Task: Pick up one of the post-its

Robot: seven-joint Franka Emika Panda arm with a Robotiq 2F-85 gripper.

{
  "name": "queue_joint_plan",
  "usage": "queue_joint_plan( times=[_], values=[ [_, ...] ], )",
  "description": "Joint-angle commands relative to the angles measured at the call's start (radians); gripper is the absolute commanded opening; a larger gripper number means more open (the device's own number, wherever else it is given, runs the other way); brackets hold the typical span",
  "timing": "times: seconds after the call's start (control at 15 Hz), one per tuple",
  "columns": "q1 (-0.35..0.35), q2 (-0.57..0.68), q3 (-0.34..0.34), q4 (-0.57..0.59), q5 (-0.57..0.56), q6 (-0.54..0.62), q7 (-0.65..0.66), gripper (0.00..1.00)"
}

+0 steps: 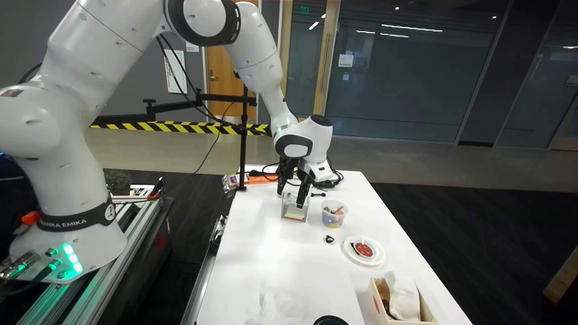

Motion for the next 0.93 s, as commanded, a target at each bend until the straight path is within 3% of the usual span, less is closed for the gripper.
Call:
queue_joint_plan(
  times=[0.0,0.33,0.87],
  values=[
    [0.002,-0.054,0.003,-0.093,-0.006,0.006,-0.039,1.0],
    [0.006,-0.069,0.003,-0.135,-0.014,0.008,-0.064,1.0],
    [0.013,-0.047,0.014,-0.103,-0.028,-0.012,-0.104,1.0]
  ],
)
